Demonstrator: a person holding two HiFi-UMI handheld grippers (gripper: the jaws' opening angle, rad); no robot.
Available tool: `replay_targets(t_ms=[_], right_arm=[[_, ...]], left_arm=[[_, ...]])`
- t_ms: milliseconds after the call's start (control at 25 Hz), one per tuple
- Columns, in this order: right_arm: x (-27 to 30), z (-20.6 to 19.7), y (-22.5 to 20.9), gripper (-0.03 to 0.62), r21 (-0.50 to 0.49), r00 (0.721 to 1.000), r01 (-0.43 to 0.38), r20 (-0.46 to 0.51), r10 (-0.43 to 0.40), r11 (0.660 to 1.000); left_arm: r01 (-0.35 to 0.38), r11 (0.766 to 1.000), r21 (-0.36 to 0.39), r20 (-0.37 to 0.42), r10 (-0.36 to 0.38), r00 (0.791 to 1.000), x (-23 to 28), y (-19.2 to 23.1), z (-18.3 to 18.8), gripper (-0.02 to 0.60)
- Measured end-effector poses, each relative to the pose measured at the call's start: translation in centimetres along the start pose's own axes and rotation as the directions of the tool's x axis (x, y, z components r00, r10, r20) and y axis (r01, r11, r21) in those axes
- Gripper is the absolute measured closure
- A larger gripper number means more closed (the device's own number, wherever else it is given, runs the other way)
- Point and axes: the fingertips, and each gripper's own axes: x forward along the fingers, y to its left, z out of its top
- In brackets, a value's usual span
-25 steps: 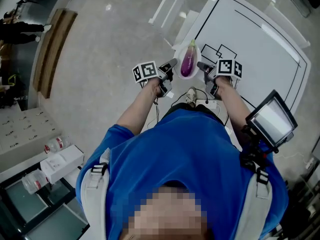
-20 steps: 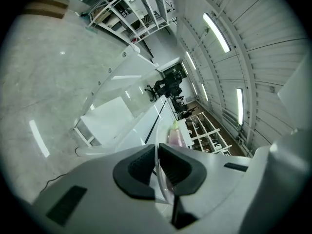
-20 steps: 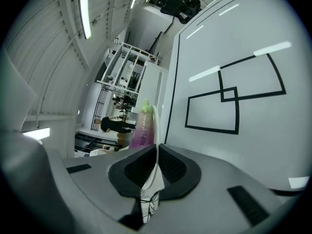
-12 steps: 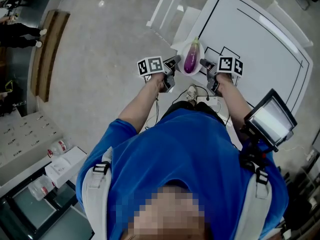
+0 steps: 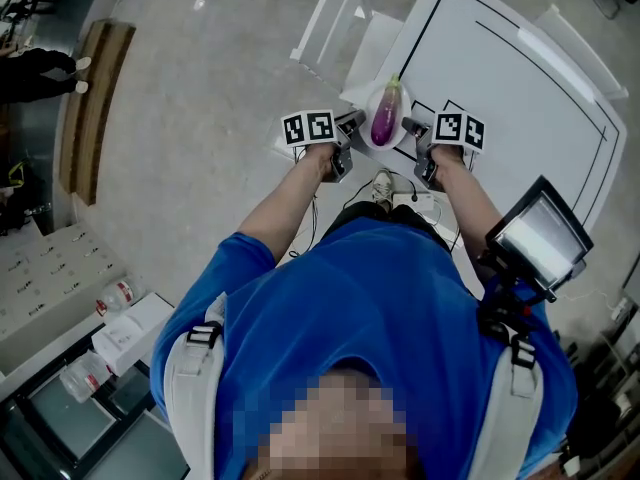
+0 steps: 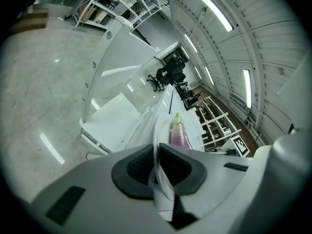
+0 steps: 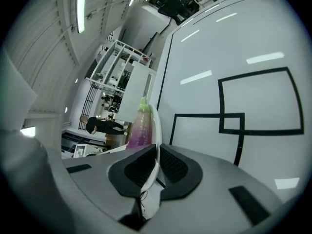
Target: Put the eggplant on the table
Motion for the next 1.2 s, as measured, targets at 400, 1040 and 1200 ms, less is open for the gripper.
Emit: replay_targets(t_ms=[400, 1040, 1200], right_arm=[[0.27, -0.91, -0.61, 0.58, -0.014, 0.999, 0.036, -0.004, -0.036, 0.999], [0.54, -0.71, -0.62, 0.576, -0.073, 0.997, 0.074, 0.018, -0.073, 0.995], [0.57, -0.57, -0.59, 0.574, -0.088, 0.997, 0.078, 0.026, -0.076, 0.993]], left_arm=[[-0.061, 0.996, 0.072, -0.031, 0.064, 0.997, -0.06, 0.11, -0.67, 0.555], [-0.119, 0.982, 0.144, -0.036, 0.125, 0.992, 0.05, 0.35, -0.68, 0.549], [-0.15, 0.968, 0.2, -0.025, 0.158, 0.987, 0.0, 0.36, -0.61, 0.543]])
